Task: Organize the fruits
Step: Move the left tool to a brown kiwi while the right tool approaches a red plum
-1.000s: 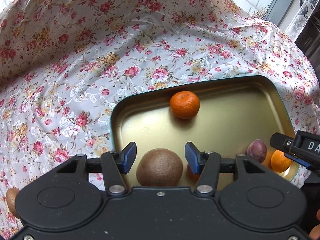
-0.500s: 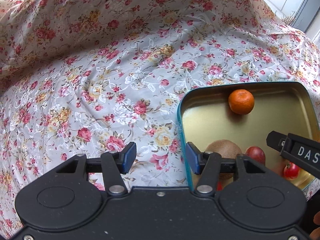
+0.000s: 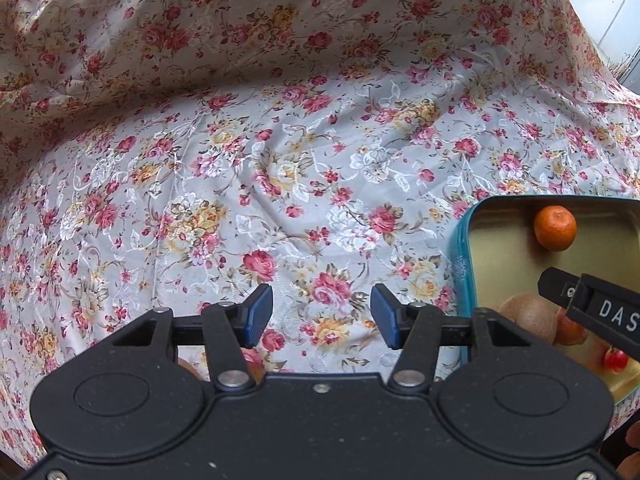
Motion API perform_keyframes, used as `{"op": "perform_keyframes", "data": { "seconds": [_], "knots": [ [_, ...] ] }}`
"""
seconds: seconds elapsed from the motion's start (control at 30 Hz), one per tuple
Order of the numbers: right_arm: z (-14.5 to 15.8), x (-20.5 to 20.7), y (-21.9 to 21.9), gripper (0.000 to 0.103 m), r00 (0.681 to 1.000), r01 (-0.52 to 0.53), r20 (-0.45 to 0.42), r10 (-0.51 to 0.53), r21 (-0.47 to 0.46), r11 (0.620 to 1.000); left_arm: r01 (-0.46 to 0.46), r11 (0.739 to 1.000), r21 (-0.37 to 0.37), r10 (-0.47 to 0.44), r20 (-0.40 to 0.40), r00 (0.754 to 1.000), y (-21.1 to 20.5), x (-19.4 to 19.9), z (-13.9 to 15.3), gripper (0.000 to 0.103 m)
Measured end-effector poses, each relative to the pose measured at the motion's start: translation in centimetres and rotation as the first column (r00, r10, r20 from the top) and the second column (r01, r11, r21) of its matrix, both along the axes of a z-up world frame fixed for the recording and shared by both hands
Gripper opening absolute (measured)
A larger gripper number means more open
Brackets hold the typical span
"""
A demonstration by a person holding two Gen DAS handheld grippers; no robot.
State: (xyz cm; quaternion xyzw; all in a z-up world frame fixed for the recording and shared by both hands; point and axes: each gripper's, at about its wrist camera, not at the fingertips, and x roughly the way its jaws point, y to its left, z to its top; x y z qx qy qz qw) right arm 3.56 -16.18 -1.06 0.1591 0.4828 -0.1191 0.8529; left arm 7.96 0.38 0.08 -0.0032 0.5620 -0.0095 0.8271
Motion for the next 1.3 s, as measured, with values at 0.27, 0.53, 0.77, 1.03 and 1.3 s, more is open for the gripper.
{"op": "perform_keyframes", "data": {
  "seconds": [0.27, 0.53, 0.77, 1.03, 1.3],
  "knots": [
    [0.0, 1.1, 3.6, 0.036, 0.997, -0.077, 0.000, 0.077, 0.021, 0.997, -0.069, 0.997, 0.022, 0.069, 0.006, 0.998, 4.7, 0.1, 0.2, 0.060],
    [-0.7, 2.5, 7.8, 0.036, 0.973, -0.223, -0.038, 0.227, 0.096, 0.970, -0.142, 0.989, 0.036, 0.143, -0.025, 0.989, 9.8, 0.8, -0.4, 0.060],
    [-1.4, 3.2, 12.2, 0.036, 0.923, -0.365, -0.083, 0.376, 0.124, 0.923, -0.195, 0.981, -0.003, 0.194, -0.094, 0.977, 13.4, 0.8, -1.1, 0.060],
    [-1.3, 2.6, 13.7, 0.036, 0.901, -0.412, -0.095, 0.423, 0.112, 0.904, -0.253, 0.962, -0.104, 0.231, -0.184, 0.955, 15.4, -1.4, -1.1, 0.059],
    [-1.9, 0.9, 13.8, 0.036, 0.898, -0.426, -0.101, 0.428, 0.042, 0.904, -0.249, 0.963, -0.102, 0.235, -0.135, 0.963, 15.4, -4.2, 0.6, 0.060]
  ]
}}
